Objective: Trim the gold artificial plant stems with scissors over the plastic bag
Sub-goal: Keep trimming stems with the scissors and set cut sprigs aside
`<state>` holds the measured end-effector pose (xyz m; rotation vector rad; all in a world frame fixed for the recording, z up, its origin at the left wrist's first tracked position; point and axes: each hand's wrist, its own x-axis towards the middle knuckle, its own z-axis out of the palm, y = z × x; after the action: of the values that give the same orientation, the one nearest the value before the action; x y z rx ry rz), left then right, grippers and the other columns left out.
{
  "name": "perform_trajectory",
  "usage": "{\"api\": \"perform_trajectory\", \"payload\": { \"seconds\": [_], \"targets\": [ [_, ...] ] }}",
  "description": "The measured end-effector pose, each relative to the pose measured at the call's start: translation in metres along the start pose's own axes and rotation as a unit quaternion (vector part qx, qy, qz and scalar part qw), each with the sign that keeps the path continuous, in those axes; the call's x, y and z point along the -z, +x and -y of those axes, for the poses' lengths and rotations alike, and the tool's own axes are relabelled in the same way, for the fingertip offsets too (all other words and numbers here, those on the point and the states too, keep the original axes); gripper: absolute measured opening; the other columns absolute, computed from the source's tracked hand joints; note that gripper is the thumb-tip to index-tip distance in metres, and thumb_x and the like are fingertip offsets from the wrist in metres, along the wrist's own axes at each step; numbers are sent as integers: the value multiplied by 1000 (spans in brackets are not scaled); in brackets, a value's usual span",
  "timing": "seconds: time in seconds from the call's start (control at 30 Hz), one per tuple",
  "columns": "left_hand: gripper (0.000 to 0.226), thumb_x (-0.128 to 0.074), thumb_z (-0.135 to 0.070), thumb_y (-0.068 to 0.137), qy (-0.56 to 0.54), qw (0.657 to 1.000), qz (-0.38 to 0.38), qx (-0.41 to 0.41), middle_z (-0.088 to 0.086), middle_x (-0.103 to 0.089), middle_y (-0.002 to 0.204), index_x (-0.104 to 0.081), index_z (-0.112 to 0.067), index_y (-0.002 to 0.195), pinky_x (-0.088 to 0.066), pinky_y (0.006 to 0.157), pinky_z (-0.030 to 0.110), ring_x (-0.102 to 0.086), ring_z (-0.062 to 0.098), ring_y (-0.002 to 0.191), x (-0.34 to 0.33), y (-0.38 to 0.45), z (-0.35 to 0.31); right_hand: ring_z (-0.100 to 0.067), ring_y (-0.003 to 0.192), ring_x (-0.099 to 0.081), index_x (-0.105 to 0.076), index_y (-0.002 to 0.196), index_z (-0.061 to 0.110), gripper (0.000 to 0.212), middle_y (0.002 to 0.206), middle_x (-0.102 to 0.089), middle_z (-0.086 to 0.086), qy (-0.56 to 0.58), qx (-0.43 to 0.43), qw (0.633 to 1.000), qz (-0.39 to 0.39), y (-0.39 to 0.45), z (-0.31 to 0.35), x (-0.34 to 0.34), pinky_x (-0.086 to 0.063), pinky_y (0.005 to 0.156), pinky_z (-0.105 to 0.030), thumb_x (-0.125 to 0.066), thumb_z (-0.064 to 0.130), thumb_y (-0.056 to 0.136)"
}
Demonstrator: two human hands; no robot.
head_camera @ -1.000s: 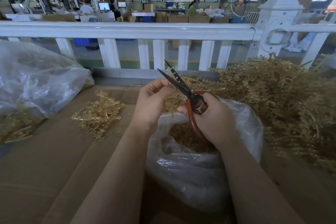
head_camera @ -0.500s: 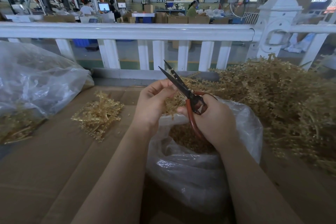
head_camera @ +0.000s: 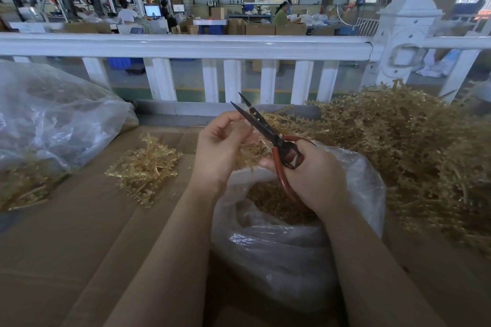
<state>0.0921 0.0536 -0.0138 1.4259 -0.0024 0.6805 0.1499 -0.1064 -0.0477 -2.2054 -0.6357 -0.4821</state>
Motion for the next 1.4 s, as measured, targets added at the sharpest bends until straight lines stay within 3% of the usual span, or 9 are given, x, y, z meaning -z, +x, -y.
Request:
{"api": "perform_trajectory", "payload": {
  "seconds": [0.17, 0.37, 0.67, 0.9, 1.4],
  "targets": [
    [11, -66, -6, 92, -11, 1000, -22, -16, -5, -76, 79, -73, -12, 86, -53, 70, 17, -71, 7, 75, -2, -1, -1, -1, 72, -61, -67, 86, 27, 74, 76, -68, 14, 9, -2, 1000, 7, 0, 1, 1, -54, 67, -27, -51, 94, 60],
    [7, -66, -6, 92, -36, 999, -40, 6, -4, -74, 73, -73, -5, 91, -52, 69, 16, -68, 5, 69, -5, 0, 0, -3, 70, -62, -66, 82, 26, 76, 73, -67, 13, 23, -8, 1000, 11, 1, 1, 0, -56, 66, -30, -47, 95, 58],
    [9, -66, -4, 91, -33, 999, -21, 21, -1, -73, 73, -73, -8, 87, -53, 71, 18, -68, 8, 70, -8, -3, -1, 6, 76, -59, -65, 88, 33, 68, 77, -65, 22, 38, -14, 999, 14, 1, 3, 1, -42, 63, -13, -50, 94, 59],
    [10, -65, -2, 91, -29, 999, -19, 18, -2, -73, 71, -73, -6, 88, -53, 70, 16, -68, 7, 69, -7, -3, -4, -4, 71, -62, -65, 80, 25, 75, 74, -68, 10, 46, -17, 999, 17, -1, 4, 0, -55, 68, -29, -49, 94, 58],
    [9, -65, -4, 92, -13, 1000, -1, 14, 2, -72, 74, -73, -4, 90, -53, 72, 18, -66, 8, 70, -6, -4, 0, 3, 77, -62, -69, 90, 27, 75, 83, -69, 18, 76, -28, 996, 25, -2, 10, 2, -42, 64, -11, -50, 92, 57]
  ]
}}
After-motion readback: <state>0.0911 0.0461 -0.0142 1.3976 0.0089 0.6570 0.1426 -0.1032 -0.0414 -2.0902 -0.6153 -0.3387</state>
